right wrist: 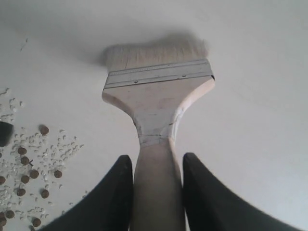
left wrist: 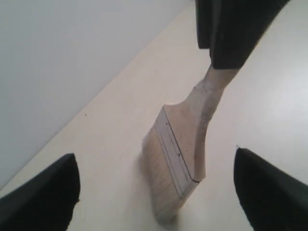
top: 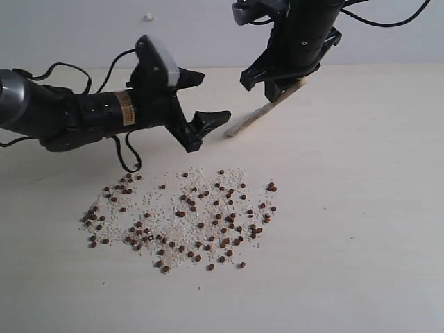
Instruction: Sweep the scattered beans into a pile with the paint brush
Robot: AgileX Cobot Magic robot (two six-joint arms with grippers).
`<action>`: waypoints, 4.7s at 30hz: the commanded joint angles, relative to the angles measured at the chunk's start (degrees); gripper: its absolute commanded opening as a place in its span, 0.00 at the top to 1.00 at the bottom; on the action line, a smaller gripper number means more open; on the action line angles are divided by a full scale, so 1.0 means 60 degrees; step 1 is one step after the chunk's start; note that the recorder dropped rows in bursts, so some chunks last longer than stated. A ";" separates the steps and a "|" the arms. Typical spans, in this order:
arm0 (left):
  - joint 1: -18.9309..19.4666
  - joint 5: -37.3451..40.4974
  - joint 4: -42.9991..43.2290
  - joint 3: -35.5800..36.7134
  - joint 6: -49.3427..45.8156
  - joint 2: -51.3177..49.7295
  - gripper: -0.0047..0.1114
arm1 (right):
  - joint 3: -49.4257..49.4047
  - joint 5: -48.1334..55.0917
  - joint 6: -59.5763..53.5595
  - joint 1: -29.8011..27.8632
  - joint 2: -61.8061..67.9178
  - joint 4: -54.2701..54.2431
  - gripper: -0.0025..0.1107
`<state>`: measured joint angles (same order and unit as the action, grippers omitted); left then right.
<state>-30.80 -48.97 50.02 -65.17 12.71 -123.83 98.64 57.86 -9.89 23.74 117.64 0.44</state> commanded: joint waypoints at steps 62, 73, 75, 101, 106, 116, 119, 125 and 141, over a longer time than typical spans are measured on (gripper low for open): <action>-0.1542 0.1818 -0.1696 -0.2712 -0.0234 -0.2190 0.96 | 0.0099 -0.1539 0.0015 0.0015 -0.2054 -0.0581 0.27; -0.0857 0.1884 0.4120 -0.2712 0.6481 -0.0270 0.96 | -0.0066 -0.1198 -0.0637 0.0015 -0.4106 -0.0902 0.30; -0.0455 0.0733 0.4760 -0.2712 0.7231 -0.0146 0.96 | -0.0348 -0.1219 -0.0819 0.0015 -0.4316 -0.1099 0.32; 0.1302 -0.3498 0.6831 -0.2691 0.9205 -0.0102 0.96 | -0.5317 -0.3250 -1.4411 -0.0795 -0.4307 -1.3079 0.35; 0.1095 -0.3498 0.6902 -0.2691 0.9167 -0.0102 0.96 | -0.5317 -0.1887 -1.5582 -0.1583 -0.3670 -1.4661 0.35; 0.0785 -0.3498 0.7135 -0.2691 0.9170 -0.0102 0.96 | -0.4852 0.0496 -1.5657 -0.2073 -0.2432 -1.5011 0.35; 0.0576 -0.3498 0.7282 -0.2691 0.9022 -0.0102 0.96 | -0.4631 0.1432 -1.5636 -0.2073 -0.2292 -1.5315 0.35; 0.0329 -0.3498 0.7289 -0.2691 0.8802 -0.0102 0.96 | -0.4592 0.1416 -1.5556 -0.2073 -0.2292 -1.5484 0.35; 0.0249 -0.3498 0.7201 -0.2691 0.8899 -0.0102 0.96 | -0.4592 0.1802 -1.5076 -0.2073 -0.1836 -1.5065 0.45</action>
<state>-29.14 -69.08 94.30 -81.11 65.76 -125.40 70.68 66.85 -100.28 11.59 106.20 -89.87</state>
